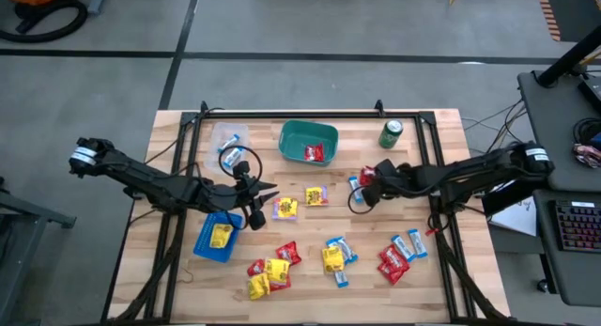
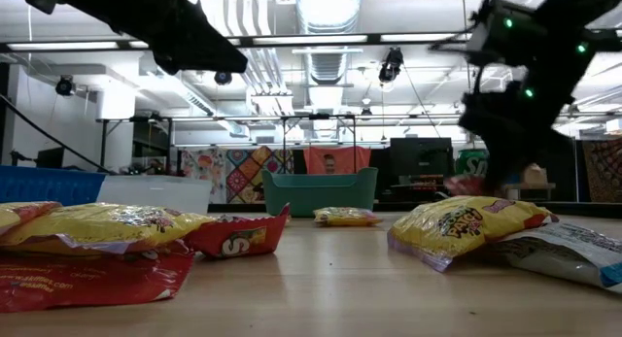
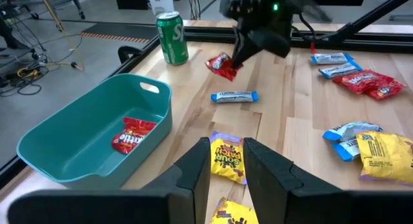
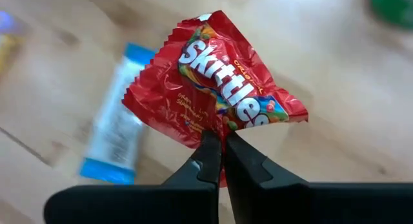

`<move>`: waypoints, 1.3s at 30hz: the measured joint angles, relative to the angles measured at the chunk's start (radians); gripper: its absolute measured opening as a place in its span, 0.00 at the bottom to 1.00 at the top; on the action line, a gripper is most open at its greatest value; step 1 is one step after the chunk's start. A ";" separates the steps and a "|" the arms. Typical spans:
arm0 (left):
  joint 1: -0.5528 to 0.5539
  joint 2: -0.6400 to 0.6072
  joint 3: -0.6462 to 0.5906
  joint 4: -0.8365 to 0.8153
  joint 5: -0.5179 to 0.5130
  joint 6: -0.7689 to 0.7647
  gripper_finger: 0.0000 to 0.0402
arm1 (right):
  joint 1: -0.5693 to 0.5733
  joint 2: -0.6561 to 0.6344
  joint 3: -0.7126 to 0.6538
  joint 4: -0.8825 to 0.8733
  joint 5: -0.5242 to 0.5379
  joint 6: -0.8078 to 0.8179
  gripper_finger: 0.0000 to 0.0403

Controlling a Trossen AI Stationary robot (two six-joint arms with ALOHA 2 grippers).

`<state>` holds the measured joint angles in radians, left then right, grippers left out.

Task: Sort candy
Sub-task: Put the red candy into the green bin

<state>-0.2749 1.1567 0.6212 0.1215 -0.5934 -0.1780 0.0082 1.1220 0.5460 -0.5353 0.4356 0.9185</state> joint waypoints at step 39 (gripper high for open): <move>0.000 0.004 0.000 0.013 -0.003 -0.045 0.19 | -0.282 0.442 0.362 0.648 0.002 -0.604 0.30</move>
<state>-0.2749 1.1606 0.6216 0.1341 -0.5964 -0.2226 -0.2733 1.5643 0.9084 0.1125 0.4375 0.3141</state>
